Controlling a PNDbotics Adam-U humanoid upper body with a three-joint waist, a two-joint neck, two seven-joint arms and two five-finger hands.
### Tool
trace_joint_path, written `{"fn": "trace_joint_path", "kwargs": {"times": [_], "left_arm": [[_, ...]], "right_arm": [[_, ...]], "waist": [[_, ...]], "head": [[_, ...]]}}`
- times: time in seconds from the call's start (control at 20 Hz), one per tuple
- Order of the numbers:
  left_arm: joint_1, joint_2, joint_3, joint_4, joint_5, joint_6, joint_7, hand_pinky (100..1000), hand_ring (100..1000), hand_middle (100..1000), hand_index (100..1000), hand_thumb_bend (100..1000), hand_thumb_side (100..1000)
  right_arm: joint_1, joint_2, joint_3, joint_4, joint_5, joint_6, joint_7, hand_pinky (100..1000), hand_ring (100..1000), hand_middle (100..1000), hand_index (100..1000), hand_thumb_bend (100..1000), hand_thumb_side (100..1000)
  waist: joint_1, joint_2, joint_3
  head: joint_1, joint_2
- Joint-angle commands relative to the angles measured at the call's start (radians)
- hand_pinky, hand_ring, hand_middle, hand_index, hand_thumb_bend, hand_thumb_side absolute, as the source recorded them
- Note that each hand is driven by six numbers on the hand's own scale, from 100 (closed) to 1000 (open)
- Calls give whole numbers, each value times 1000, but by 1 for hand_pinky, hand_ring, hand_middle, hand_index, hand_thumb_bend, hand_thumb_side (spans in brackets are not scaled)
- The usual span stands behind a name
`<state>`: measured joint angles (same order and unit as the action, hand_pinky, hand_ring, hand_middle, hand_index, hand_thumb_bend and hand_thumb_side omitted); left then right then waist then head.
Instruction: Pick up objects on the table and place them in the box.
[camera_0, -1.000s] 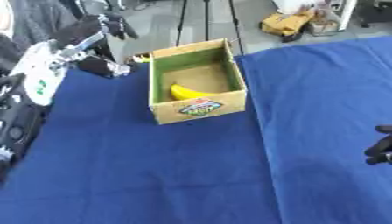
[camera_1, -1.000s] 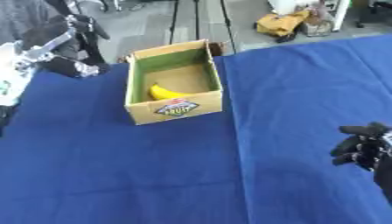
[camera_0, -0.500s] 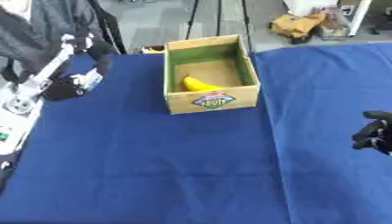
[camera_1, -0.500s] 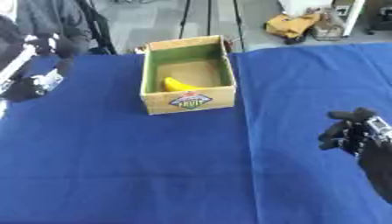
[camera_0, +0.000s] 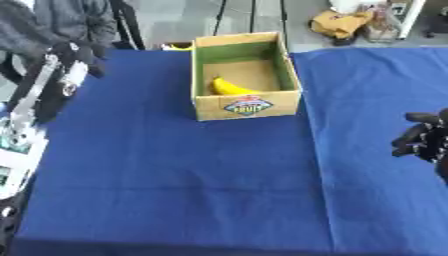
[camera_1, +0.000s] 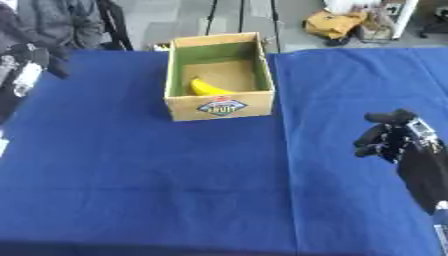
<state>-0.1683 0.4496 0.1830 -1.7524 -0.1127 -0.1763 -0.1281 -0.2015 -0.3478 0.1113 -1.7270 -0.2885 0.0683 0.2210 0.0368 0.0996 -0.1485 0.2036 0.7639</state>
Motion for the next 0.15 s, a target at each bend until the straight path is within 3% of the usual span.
{"fn": "trace_joint_path", "kwargs": {"times": [0.05,0.15], "left_arm": [[-4,9,2,-15,21,44,28,574,552,612,749,100,921],[-4,5,-4,-17,20,56,25,575,552,611,749,100,922]], "right_arm": [[-13,-10,-5,-24,-6,-4,-1,585,609,521,779,100,908],[-9,-9,-12,-23,-7,-4,-10,584,609,521,779,100,927]], "waist": [[-2,-5,-2],[-4,-3,-5]], "head": [[1,0],[-3,-3]]}}
